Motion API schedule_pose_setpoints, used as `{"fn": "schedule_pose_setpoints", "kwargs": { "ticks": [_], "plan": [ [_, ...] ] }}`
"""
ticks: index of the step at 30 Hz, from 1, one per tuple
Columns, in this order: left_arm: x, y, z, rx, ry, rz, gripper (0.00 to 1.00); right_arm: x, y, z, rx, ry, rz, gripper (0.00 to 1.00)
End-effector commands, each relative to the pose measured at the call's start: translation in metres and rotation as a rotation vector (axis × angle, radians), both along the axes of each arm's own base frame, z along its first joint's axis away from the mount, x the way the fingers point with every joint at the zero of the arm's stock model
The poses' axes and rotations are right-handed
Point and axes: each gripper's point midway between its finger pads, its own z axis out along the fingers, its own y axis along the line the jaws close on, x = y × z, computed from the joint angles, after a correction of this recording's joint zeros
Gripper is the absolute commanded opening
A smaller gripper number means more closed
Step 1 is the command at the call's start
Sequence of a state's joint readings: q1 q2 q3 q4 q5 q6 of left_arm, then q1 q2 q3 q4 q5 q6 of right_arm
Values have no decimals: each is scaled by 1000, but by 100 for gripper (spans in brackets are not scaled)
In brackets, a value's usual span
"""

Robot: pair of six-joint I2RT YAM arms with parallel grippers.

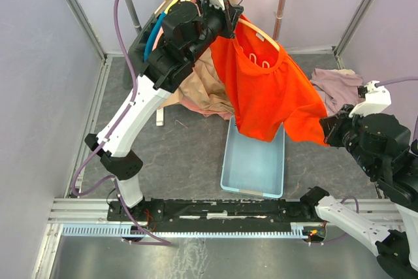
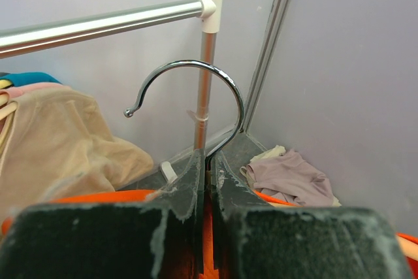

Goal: Remove the t-shirt from the hanger

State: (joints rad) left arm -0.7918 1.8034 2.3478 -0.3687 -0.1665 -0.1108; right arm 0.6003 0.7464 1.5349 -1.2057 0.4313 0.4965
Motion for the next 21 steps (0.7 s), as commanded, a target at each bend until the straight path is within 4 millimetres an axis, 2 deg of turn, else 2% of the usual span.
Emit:
{"fn": "schedule_pose_setpoints", "kwargs": {
  "ticks": [1,9,21],
  "plan": [
    [-29,43,78,-193,-118,34,3,-2,-9,-6,42,1,-72,1],
    [-27,52,84,-220,-123,53,3,3,-8,-18,45,34,-107,1],
    [-33,58,95,-270,-130,49,3,15,2,-42,17,97,-111,1]
  ]
}}
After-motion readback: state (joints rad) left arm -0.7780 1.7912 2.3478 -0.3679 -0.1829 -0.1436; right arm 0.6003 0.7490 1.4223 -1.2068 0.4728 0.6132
